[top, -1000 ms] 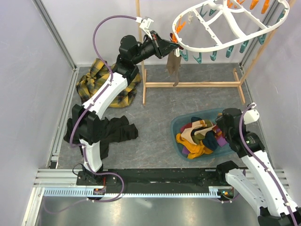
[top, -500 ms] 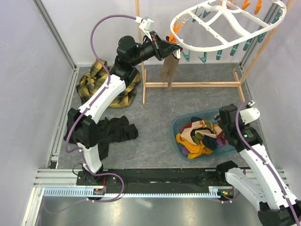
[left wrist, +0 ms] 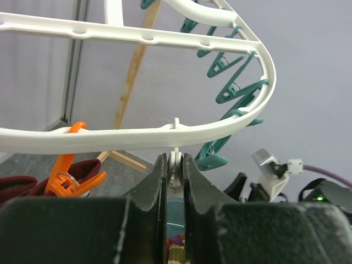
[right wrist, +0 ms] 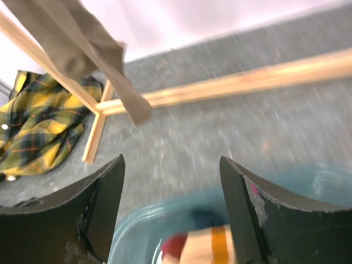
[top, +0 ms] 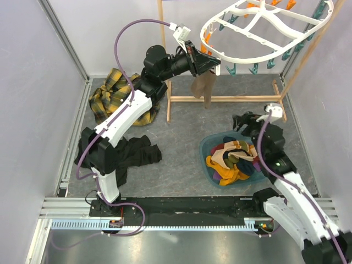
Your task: Remove the socks clipped to the hanger
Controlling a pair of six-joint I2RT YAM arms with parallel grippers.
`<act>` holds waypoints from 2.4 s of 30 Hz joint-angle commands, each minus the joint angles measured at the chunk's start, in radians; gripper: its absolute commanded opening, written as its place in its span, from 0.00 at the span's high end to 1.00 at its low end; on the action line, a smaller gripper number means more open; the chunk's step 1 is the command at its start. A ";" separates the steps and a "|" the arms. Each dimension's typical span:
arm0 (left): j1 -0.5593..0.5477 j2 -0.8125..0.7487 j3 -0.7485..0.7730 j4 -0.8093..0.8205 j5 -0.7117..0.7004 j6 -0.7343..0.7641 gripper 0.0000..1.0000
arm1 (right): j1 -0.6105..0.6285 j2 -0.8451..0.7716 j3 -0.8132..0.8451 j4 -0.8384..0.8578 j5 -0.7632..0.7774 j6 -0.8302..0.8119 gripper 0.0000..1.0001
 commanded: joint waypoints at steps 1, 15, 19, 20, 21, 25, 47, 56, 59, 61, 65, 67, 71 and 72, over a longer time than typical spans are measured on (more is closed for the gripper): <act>-0.016 -0.049 0.007 -0.012 0.008 0.046 0.80 | -0.002 0.208 -0.017 0.614 -0.127 -0.204 0.22; -0.054 -0.022 0.045 -0.049 -0.016 0.061 0.68 | -0.004 0.942 0.335 1.149 -0.693 -0.369 0.19; -0.056 -0.026 0.055 -0.066 -0.023 0.075 0.66 | -0.007 1.077 0.394 1.247 -0.684 -0.294 0.75; -0.056 -0.029 0.058 -0.075 -0.029 0.083 0.65 | -0.007 1.079 0.397 1.247 -0.670 -0.281 0.84; -0.056 -0.036 0.056 -0.098 -0.035 0.106 0.63 | -0.008 1.076 0.390 1.247 -0.667 -0.269 0.91; -0.056 -0.092 -0.008 -0.106 -0.144 0.144 0.45 | -0.010 1.005 0.354 1.184 -0.697 -0.212 1.00; 0.107 -0.273 -0.060 -0.414 -0.100 0.175 0.35 | -0.012 0.701 0.353 0.836 -1.110 0.050 0.99; 0.125 -0.165 -0.007 -0.285 0.127 0.100 0.33 | -0.013 0.642 0.305 0.945 -1.179 0.167 0.92; 0.125 -0.113 0.028 -0.227 0.198 0.086 0.32 | -0.013 0.619 0.304 0.923 -1.181 0.158 0.92; 0.125 -0.091 0.053 -0.201 0.217 0.101 0.30 | -0.013 0.608 0.308 0.911 -1.184 0.158 0.91; 0.125 -0.014 0.119 -0.153 0.273 0.094 0.26 | -0.012 0.599 0.318 0.893 -1.191 0.162 0.89; 0.125 0.039 0.159 -0.112 0.322 0.048 0.26 | -0.012 0.596 0.318 0.886 -1.193 0.159 0.88; 0.120 0.089 0.179 -0.045 0.347 0.000 0.26 | -0.012 0.602 0.318 0.902 -1.213 0.165 0.87; 0.119 0.099 0.180 -0.032 0.346 -0.005 0.26 | -0.010 0.605 0.319 0.908 -1.222 0.170 0.87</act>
